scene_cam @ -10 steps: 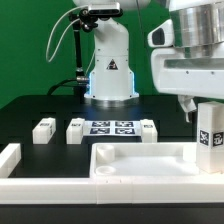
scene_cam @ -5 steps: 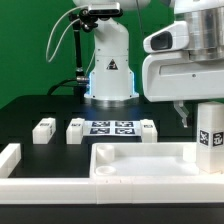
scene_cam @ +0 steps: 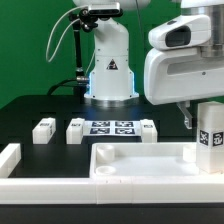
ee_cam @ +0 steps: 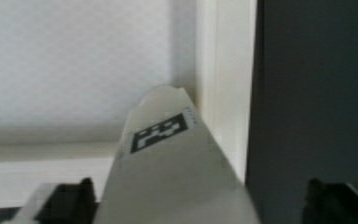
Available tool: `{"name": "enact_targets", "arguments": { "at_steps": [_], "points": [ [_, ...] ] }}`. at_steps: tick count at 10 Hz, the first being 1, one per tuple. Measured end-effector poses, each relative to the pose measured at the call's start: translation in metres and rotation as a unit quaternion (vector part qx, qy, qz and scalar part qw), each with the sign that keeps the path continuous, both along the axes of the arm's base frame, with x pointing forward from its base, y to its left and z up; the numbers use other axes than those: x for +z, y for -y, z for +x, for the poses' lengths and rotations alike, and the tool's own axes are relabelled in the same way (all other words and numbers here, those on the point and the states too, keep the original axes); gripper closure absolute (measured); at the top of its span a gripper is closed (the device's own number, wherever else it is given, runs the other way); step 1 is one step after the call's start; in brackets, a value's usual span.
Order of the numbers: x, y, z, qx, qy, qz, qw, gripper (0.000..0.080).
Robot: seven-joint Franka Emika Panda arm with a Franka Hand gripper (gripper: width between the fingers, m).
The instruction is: Assemble desk
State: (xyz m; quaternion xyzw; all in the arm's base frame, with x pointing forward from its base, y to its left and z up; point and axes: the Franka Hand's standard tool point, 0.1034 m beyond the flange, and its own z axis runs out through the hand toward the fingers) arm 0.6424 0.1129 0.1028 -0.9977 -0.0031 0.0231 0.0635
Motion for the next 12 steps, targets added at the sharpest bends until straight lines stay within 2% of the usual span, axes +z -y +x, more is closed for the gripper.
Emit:
{"name": "enact_targets", "arguments": {
  "at_steps": [2,5,6,7,8,9,10,11,12],
  "points": [
    [-0.0008,0.0019,-0.0004,-0.075,-0.011,-0.004,0.997,0.05],
    [-0.002,0.0023,-0.0006,-0.19,-0.025,-0.01,0.981,0.0503],
    [-0.001,0.0007,-0.0004,-0.277,-0.034,-0.017,0.96,0.0503],
    [-0.0005,0.0009,0.0003,-0.349,-0.041,-0.019,0.936,0.0503],
    [-0.0017,0.0005,0.0007,-0.449,-0.049,-0.014,0.892,0.0505],
    [-0.0022,0.0012,-0.0003,-0.564,-0.056,-0.001,0.824,0.0505],
    [-0.0024,0.0026,0.0001,-0.613,-0.069,0.013,0.787,0.0505],
    [-0.0028,0.0042,0.0007,-0.64,-0.076,0.02,0.765,0.0505],
    [-0.0029,0.0035,0.0005,-0.644,-0.077,0.019,0.761,0.0505]
  ]
}}
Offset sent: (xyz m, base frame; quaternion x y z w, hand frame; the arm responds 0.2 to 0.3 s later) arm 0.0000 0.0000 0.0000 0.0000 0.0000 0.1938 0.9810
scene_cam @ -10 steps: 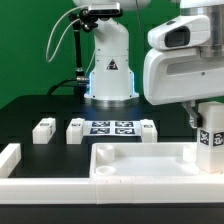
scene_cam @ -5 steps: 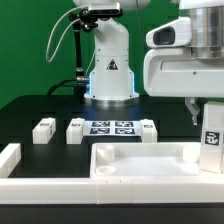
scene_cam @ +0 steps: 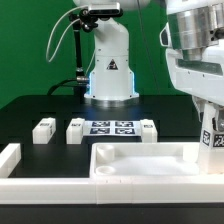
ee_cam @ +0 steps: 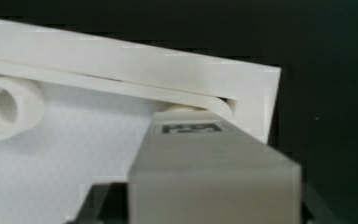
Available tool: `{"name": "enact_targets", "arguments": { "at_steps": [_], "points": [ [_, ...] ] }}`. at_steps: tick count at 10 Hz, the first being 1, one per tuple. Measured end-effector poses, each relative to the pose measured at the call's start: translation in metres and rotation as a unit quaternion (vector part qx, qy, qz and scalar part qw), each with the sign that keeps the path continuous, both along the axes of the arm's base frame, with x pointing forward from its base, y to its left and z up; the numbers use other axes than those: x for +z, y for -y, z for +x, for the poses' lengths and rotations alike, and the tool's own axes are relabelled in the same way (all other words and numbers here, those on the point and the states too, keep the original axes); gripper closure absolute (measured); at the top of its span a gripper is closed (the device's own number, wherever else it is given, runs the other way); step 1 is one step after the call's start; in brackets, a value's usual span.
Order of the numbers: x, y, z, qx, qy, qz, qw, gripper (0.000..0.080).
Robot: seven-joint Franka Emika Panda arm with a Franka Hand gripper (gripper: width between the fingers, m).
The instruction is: Assemble desk
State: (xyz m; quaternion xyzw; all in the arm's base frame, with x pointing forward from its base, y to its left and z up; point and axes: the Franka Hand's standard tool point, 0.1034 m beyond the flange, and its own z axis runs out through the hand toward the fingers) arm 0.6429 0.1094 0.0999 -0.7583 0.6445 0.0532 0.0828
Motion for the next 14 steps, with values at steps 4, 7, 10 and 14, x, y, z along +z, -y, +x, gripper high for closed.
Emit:
{"name": "enact_targets", "arguments": {
  "at_steps": [4,7,10,14],
  "points": [
    [0.0044,-0.0024,0.0037,0.269,0.052,-0.015,0.962,0.0184],
    [0.0036,-0.0032,0.0031,0.369,0.07,-0.017,0.926,0.0152],
    [0.0017,0.0015,0.0042,0.567,0.1,-0.048,0.816,0.0151],
    [-0.0021,-0.0008,0.0013,0.55,0.098,-0.052,0.828,0.0264]
  ]
}}
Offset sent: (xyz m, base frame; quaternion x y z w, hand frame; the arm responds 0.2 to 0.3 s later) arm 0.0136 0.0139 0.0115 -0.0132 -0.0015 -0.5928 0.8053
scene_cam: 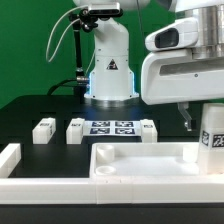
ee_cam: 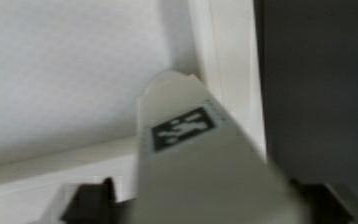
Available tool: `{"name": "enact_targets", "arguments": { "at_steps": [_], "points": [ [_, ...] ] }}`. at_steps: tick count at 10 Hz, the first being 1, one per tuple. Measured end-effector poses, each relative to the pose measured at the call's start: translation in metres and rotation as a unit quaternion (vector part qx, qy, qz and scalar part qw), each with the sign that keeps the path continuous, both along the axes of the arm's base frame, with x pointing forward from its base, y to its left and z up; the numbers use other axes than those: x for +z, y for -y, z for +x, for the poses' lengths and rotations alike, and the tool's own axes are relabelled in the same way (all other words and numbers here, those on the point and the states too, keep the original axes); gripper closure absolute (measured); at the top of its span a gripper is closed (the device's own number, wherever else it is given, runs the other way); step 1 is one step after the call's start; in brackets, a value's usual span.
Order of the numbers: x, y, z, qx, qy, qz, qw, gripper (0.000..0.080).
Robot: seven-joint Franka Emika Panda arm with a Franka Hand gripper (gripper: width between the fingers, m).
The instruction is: Assemble desk
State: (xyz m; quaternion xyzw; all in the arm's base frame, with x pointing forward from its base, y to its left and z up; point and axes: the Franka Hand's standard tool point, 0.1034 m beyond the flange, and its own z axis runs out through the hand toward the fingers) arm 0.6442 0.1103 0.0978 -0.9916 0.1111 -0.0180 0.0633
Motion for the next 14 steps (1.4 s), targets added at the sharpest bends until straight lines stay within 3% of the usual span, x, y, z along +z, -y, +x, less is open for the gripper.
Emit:
{"name": "enact_targets", "arguments": {
  "at_steps": [1,4,6,8,10,12,14],
  "points": [
    [0.0,0.001,0.0,-0.036,-0.004,0.002,0.999,0.0465],
    [0.0,0.003,0.001,-0.144,-0.017,0.007,0.989,0.0501],
    [0.0,0.004,0.0,-0.28,-0.033,0.014,0.959,0.0501],
    [-0.001,0.007,-0.002,-0.447,-0.052,0.042,0.892,0.0503],
    [-0.003,0.011,-0.003,-0.595,-0.068,0.079,0.797,0.0502],
    [-0.003,0.009,-0.004,-0.619,-0.076,0.085,0.777,0.0502],
    [-0.003,0.009,-0.004,-0.586,-0.07,0.083,0.803,0.0256]
  ]
}}
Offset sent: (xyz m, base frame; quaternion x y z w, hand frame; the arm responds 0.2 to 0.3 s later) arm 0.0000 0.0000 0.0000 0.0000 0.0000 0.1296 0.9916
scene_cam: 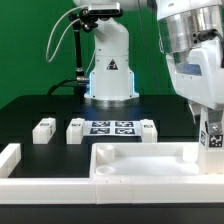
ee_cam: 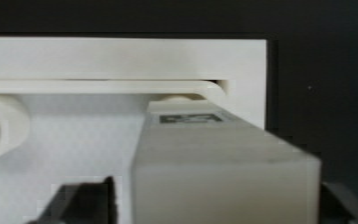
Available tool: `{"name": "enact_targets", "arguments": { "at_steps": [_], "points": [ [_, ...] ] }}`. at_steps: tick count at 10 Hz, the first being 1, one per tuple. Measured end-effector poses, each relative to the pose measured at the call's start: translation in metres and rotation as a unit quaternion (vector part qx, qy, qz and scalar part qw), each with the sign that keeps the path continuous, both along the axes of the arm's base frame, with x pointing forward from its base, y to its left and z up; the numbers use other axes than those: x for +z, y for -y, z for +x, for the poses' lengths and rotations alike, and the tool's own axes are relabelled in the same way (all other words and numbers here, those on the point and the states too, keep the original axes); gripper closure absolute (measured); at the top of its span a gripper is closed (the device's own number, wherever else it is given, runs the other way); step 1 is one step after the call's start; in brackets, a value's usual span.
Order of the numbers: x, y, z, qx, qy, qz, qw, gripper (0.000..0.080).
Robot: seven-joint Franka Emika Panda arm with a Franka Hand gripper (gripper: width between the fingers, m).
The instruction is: Assemble desk
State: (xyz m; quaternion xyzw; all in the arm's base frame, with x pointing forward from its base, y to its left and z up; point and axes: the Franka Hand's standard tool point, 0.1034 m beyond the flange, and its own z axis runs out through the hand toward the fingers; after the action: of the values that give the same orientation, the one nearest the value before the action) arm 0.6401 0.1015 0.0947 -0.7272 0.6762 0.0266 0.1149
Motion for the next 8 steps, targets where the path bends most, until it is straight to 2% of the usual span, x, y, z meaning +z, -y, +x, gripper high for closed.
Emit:
{"name": "enact_targets", "arguments": {
  "at_steps": [1,2,3,4,6,7,8],
  "points": [
    [0.001,-0.004,0.0,0.08,0.016,-0.011,0.997,0.0256],
    [0.002,-0.011,-0.002,0.168,0.026,-0.02,0.985,0.0174],
    [0.004,-0.018,-0.007,0.246,0.028,-0.026,0.969,0.0155],
    [0.005,-0.023,-0.008,0.271,0.033,-0.029,0.962,0.0155],
    [0.003,-0.02,-0.008,0.34,0.046,-0.036,0.938,0.0151],
    [0.004,-0.019,-0.007,0.411,0.056,-0.053,0.908,0.015],
    [0.006,-0.018,-0.005,0.517,0.067,-0.084,0.849,0.015]
  ]
}}
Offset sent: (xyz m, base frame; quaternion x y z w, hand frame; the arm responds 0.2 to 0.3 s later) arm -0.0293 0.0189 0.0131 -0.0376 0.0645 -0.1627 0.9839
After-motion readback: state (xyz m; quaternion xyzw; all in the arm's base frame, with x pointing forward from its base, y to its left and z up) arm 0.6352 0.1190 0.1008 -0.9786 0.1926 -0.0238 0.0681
